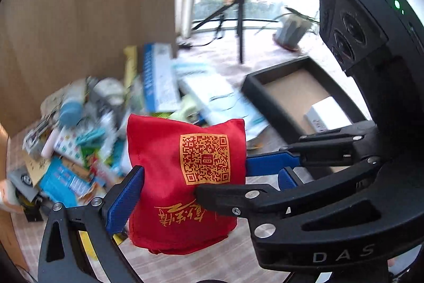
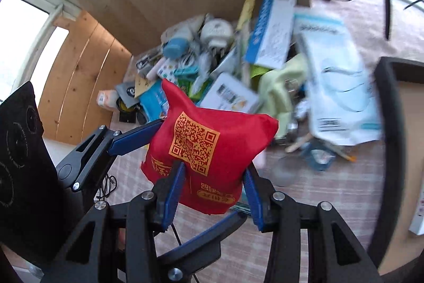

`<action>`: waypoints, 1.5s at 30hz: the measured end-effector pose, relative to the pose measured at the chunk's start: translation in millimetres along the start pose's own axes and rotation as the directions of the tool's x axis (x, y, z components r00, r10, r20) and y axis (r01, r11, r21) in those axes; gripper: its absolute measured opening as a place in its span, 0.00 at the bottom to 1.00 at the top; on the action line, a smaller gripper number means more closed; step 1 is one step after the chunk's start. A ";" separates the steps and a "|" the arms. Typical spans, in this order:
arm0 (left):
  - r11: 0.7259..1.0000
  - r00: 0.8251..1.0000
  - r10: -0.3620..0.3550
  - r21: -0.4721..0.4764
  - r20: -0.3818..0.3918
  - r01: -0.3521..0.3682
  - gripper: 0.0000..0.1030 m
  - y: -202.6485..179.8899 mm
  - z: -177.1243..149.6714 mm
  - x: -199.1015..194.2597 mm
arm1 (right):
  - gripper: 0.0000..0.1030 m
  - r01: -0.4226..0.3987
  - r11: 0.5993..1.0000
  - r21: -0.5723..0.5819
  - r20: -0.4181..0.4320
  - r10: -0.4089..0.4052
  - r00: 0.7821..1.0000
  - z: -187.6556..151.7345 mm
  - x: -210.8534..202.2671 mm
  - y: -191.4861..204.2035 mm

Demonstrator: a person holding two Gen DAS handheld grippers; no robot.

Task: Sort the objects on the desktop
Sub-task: 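Lift the red pouch with the right gripper and drop it into the tray, then withdraw the right gripper from the tray back toward the heap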

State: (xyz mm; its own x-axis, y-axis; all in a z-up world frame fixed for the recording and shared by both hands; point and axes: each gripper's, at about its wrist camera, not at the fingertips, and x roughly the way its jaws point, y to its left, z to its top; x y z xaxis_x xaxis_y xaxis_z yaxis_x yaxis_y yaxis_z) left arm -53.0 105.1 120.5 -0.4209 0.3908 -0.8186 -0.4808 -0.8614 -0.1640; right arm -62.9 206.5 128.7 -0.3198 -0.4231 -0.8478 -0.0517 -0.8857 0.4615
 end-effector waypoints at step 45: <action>0.944 0.944 0.316 -0.131 0.098 -0.303 0.98 -44.8 9.4 -47.1 | 0.64 0.477 0.862 -0.170 0.374 -0.392 0.841 -40.1 -140.7 -106.4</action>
State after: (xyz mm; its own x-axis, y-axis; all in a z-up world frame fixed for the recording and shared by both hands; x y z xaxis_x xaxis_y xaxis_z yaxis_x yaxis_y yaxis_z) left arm -18.8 128.3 171.6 -0.6248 0.1281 -0.7702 -0.2256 -0.9740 0.0210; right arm 25.6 352.6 188.4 -0.6023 0.0629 -0.7958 -0.0364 -0.9980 -0.0514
